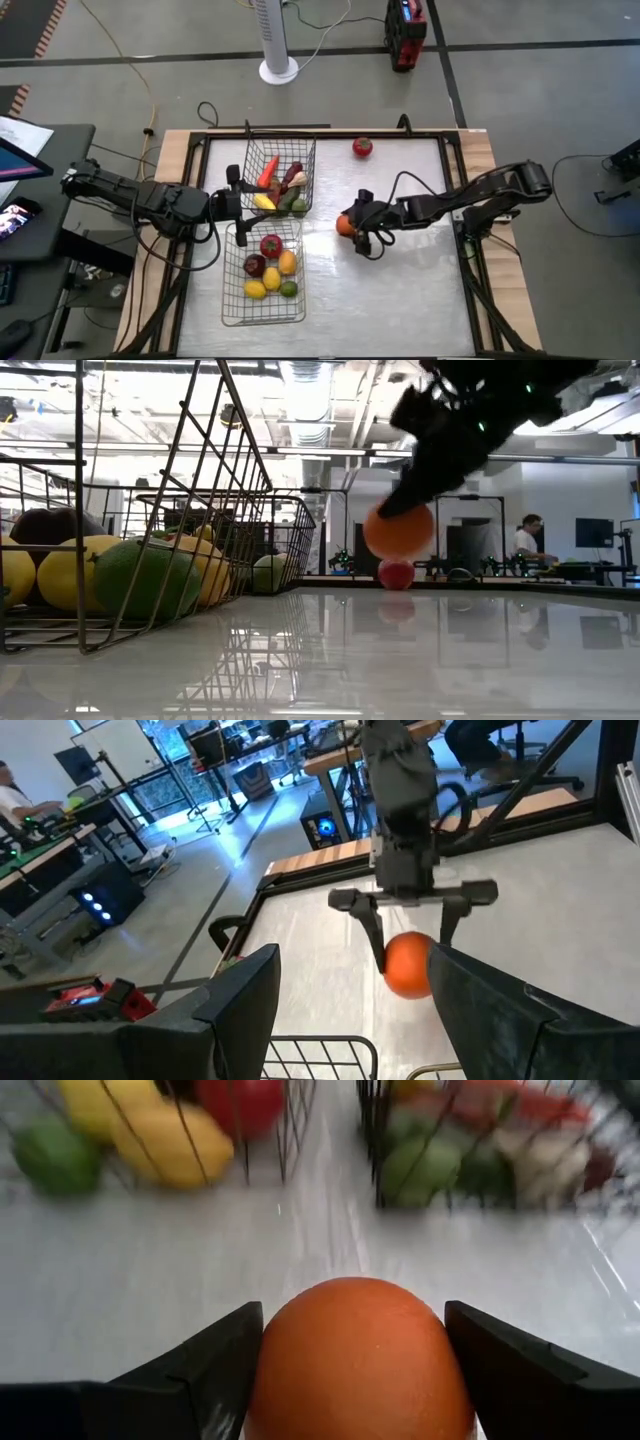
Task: Sort produce into baskets
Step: Put the orange into the gold wire basket, then put the red tomato into the gold wire basket
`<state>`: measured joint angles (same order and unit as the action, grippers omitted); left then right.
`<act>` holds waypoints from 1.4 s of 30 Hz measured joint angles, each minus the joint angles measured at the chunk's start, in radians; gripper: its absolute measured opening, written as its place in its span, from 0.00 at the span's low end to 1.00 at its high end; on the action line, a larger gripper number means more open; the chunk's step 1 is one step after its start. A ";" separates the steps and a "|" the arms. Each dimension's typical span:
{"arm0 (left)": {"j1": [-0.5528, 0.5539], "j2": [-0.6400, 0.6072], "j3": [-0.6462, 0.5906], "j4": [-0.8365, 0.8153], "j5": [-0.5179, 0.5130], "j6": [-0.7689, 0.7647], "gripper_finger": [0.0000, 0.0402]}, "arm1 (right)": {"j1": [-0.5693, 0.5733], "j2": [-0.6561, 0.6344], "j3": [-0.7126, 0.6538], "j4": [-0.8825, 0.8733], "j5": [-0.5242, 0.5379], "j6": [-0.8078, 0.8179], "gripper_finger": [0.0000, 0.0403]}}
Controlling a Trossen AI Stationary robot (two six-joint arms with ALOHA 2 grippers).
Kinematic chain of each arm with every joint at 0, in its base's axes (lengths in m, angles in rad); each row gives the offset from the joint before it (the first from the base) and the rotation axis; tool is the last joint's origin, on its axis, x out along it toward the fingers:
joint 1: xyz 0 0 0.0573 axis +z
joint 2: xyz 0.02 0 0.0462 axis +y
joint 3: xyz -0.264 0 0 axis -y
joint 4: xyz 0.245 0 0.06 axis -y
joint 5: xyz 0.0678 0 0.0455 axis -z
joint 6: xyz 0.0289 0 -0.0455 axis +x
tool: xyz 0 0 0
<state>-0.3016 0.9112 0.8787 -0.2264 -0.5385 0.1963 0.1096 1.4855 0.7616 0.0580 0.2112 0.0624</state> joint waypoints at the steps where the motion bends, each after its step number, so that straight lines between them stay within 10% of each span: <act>1: 0.000 0.000 0.000 0.000 0.000 0.000 0.60 | 0.003 -0.006 0.012 0.007 -0.002 0.000 0.81; 17: 0.000 0.000 0.000 0.058 -0.016 0.027 0.60 | 0.079 0.210 0.110 0.872 -0.186 -0.177 0.81; 34: 0.000 0.000 0.000 0.092 -0.070 -0.011 0.60 | 0.039 0.393 0.556 0.216 -0.285 -0.200 0.97; 42: 0.000 0.000 0.000 0.105 -0.079 -0.037 0.60 | -0.041 0.243 0.560 -0.033 -0.089 -0.274 0.96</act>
<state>-0.3012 0.9108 0.8787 -0.1215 -0.6176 0.1594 0.0682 1.7286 1.3212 0.0250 0.1226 -0.2111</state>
